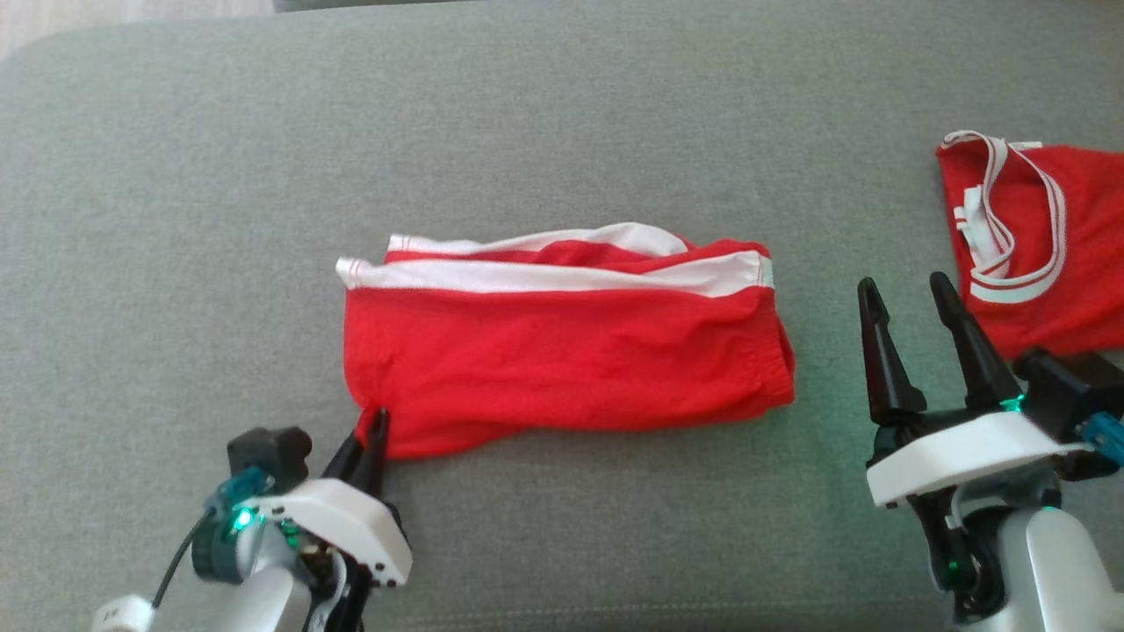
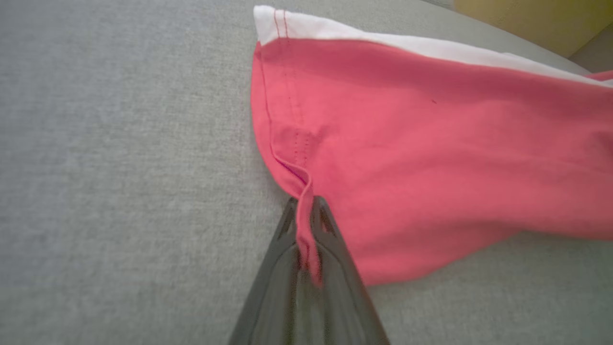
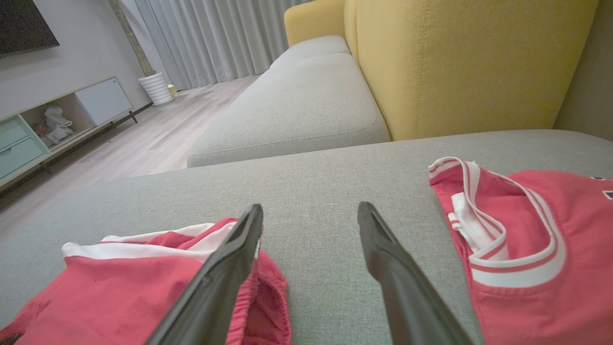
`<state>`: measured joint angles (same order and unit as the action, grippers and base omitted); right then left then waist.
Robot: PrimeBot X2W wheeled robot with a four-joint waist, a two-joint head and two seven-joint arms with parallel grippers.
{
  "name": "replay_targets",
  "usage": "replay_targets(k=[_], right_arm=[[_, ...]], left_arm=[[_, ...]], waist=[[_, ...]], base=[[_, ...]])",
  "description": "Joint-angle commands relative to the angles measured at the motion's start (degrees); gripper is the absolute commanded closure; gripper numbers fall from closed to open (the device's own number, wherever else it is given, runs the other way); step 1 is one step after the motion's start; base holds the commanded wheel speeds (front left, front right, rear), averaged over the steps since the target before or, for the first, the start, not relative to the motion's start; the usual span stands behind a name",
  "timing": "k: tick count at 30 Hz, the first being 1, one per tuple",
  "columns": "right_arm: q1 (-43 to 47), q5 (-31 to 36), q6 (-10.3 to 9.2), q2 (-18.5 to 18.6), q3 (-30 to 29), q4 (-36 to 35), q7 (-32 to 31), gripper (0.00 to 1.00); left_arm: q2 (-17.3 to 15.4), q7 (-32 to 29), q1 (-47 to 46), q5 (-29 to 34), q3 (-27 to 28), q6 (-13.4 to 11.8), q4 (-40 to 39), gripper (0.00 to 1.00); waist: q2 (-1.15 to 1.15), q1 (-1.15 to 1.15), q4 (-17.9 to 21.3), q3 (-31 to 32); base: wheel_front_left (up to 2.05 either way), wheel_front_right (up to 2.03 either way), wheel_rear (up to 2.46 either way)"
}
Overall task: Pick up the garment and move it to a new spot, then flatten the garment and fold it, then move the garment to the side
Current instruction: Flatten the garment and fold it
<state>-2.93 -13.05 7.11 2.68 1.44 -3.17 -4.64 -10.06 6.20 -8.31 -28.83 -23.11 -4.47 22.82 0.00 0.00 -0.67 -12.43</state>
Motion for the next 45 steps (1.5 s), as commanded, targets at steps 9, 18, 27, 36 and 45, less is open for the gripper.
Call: replay_targets(k=[9,18,27,36,45], right_arm=[[0.2,2.7,0.37,0.2,0.8,-4.0,-0.7,0.0],[1.0,7.0,0.37,0.6,2.5,-6.8,-2.6,0.0],[3.3,7.1,0.37,0.7,2.8,-8.2,-3.6,0.0],[3.4,6.8,0.37,0.6,2.5,-8.3,-3.9,0.0],[-0.3,6.0,0.37,0.7,5.1,-1.5,-4.9,0.0]], left_arm=[[-3.6,1.7,2.5,2.3,3.7,-5.4,-13.5,0.0],[-5.7,8.1,4.7,8.2,7.2,-10.5,-25.2,0.0],[-6.6,8.1,8.1,9.5,6.5,-11.6,-28.6,0.0],[-6.9,7.5,8.2,9.4,6.1,-11.8,-28.9,0.0],[-6.1,7.5,5.2,9.3,5.0,-11.0,-28.9,0.0]], waist=[[0.0,0.0,0.4,1.3],[0.0,0.0,0.4,4.2],[0.0,0.0,0.7,5.4],[0.0,0.0,0.6,5.0],[0.0,0.0,-1.2,1.4]], base=[[0.0,0.0,0.0],[0.0,0.0,0.0],[0.0,0.0,0.0],[0.0,0.0,0.0],[0.0,0.0,0.0]])
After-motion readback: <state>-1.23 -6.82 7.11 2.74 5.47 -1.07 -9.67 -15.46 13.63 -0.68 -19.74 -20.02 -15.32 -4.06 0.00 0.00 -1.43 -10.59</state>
